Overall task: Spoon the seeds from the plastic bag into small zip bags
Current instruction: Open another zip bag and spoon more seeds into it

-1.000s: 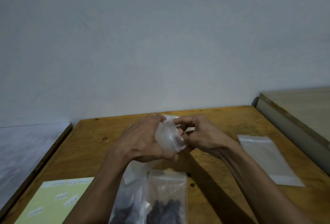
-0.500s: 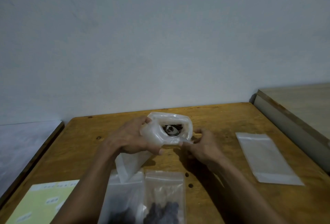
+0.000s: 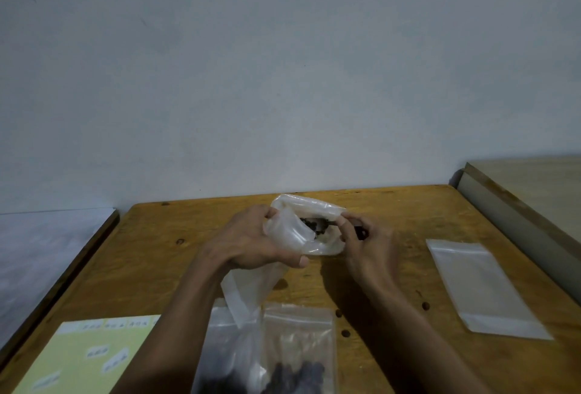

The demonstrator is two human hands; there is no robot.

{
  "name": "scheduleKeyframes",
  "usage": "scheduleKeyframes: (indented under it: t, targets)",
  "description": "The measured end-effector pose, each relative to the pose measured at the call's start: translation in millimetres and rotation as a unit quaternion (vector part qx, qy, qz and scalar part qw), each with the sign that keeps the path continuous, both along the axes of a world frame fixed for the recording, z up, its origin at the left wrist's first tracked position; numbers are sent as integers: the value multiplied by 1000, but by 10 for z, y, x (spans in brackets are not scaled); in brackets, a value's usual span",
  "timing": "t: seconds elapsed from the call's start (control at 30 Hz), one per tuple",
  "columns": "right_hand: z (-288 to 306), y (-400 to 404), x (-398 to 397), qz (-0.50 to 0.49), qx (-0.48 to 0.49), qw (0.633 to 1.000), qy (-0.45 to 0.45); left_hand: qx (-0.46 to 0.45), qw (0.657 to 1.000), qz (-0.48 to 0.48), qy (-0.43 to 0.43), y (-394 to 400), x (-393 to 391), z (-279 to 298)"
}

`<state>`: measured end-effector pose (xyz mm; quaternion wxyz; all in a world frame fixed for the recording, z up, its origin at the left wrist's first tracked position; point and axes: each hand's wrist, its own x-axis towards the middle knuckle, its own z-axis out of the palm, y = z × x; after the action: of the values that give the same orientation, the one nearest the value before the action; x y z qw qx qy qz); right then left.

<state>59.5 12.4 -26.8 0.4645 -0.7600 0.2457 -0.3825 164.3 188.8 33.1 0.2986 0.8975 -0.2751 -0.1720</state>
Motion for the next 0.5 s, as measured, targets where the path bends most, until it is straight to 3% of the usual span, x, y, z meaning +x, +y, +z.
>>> scheduleKeyframes:
  t: [0.13,0.23,0.37,0.5]
  targets:
    - [-191,-42,-105,24,-307,951,-8,15,1000,1,-9,3,-24,-10]
    - [-317,-66,-163,30,-417,908,33,13,1000,3,-19,1,-35,-29]
    - [-401,-28,-103,19,-388,916,103,11,1000,5,-24,-16,-43,-32]
    - [-312,105,-86,15,-229,972,42,14,1000,4,-25,-12,-49,-73]
